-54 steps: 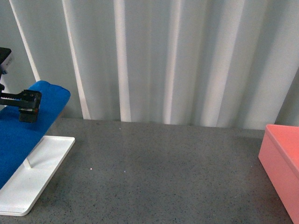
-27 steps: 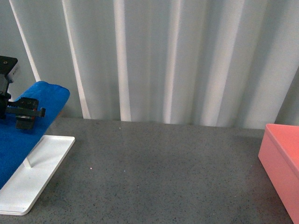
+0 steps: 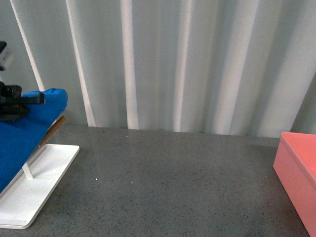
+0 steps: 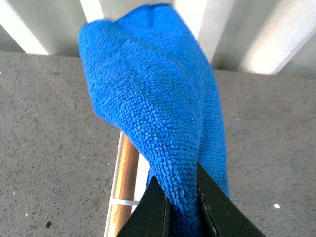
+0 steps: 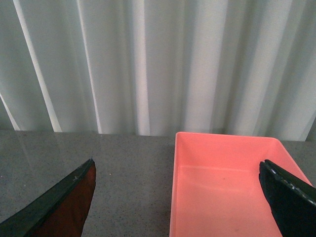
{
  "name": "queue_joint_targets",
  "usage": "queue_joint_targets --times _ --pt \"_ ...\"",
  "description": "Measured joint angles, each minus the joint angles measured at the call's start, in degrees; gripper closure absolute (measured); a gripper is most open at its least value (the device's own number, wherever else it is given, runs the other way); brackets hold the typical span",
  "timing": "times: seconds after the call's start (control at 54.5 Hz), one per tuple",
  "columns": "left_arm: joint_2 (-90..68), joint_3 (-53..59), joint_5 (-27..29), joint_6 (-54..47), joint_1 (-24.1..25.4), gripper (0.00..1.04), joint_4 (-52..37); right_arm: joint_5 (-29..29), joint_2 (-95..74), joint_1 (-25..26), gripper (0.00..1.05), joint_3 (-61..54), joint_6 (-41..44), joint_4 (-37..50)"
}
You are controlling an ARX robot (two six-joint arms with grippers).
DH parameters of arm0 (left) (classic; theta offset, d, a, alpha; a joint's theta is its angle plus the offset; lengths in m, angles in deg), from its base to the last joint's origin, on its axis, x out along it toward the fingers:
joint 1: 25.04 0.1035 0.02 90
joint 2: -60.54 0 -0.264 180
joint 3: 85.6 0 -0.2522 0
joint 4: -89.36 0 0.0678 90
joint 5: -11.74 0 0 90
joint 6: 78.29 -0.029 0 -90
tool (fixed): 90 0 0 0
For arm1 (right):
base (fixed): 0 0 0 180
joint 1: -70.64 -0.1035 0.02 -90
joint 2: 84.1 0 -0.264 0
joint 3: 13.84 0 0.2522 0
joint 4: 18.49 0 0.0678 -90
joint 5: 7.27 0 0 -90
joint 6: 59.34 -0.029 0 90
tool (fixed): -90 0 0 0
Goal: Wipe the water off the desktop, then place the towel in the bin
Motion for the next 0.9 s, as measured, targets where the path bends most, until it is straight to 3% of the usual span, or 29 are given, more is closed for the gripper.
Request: queue_joint_targets --times 0.202,0.294,0.385,0.569,0.697,0.899 --pt "9.62 -0.09 -10.75 8.61 -5.53 0.99 1.49 0.00 0.00 0.00 0.07 0.00 0.00 0.00" --pt "12.85 1.20 -17.57 15.45 -10.40 0.99 -2.40 0.00 0.00 0.00 0.07 0.00 0.00 0.00" --pt "14.43 2.71 -20.94 21.14 -15.47 0.99 -8.11 0.00 0.00 0.00 0.07 0.00 0.00 0.00" --pt "13.88 4.81 -21.53 32.68 -26.93 0.99 -19.56 0.00 0.00 0.00 0.07 0.00 0.00 0.00" --pt "12.15 4.66 -18.62 37.55 -33.11 0.99 -22.99 0.00 0.00 0.00 0.07 0.00 0.00 0.00" --pt "10.62 4.28 -17.40 40.28 -35.67 0.99 -22.10 0.00 0.00 0.00 0.07 0.00 0.00 0.00"
